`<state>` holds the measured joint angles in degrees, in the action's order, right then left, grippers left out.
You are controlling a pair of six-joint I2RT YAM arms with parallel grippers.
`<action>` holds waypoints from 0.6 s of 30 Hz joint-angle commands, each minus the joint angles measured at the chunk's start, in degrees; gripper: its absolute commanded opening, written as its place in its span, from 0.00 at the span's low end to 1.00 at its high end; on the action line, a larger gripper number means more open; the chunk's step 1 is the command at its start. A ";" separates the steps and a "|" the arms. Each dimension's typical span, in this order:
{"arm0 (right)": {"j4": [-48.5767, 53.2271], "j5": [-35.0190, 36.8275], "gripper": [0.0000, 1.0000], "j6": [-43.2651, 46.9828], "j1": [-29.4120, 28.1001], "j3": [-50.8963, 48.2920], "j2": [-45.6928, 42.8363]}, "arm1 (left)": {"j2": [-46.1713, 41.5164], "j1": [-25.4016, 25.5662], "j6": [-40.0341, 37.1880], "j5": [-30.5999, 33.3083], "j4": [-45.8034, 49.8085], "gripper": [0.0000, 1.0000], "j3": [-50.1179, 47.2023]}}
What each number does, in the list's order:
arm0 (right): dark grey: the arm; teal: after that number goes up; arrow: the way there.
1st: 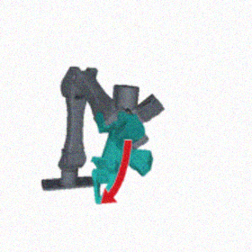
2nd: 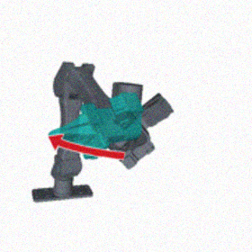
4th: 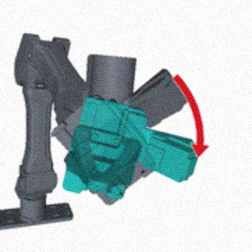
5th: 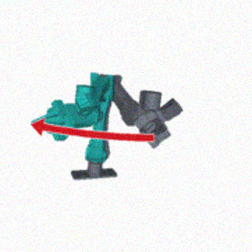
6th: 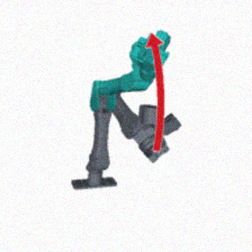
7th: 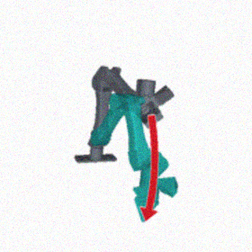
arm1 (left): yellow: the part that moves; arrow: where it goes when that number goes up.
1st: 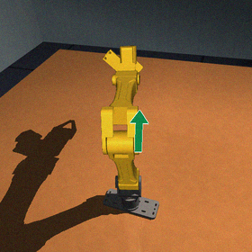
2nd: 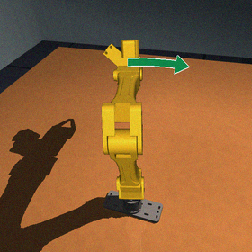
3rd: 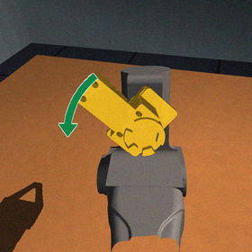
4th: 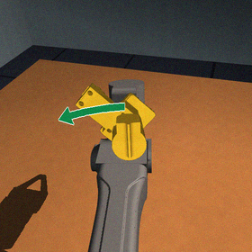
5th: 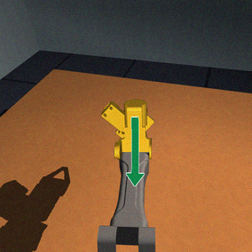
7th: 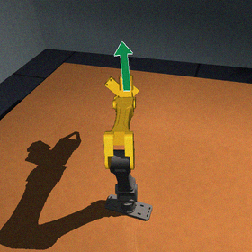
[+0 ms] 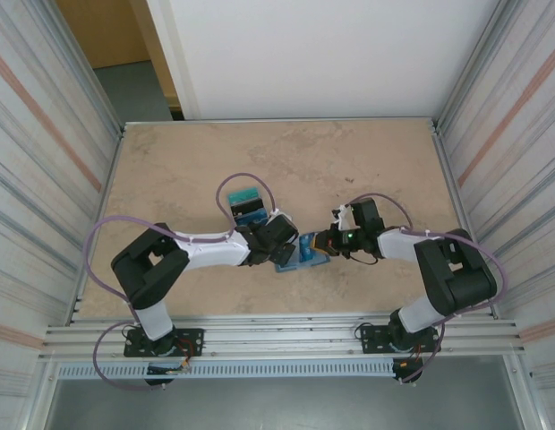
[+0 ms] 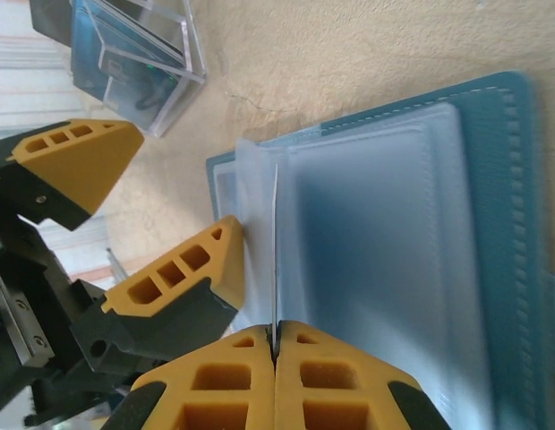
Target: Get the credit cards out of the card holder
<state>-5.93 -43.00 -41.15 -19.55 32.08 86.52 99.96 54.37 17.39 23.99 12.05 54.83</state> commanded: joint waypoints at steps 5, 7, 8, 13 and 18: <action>16.90 6.23 0.03 9.86 0.43 4.88 -8.67 | -6.50 0.24 -1.42 -0.72 7.31 0.99 0.86; 18.46 6.60 0.02 11.35 0.33 5.62 -11.40 | -8.97 0.29 -2.28 -1.21 7.85 0.99 1.77; 18.95 6.61 0.02 11.82 0.30 5.76 -12.63 | -10.00 0.23 -2.79 -1.48 7.89 0.99 1.98; 20.43 6.44 0.02 15.73 -0.57 6.42 -20.11 | -15.62 -0.38 -7.40 -4.56 7.94 0.99 3.72; 19.97 5.51 0.02 19.72 -2.77 6.90 -26.88 | -20.64 -3.01 -15.80 -19.73 5.79 0.99 5.40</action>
<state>12.71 -37.10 -26.20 -21.02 36.77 62.85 82.30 53.04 8.16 15.00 18.46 58.11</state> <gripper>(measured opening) 0.058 0.986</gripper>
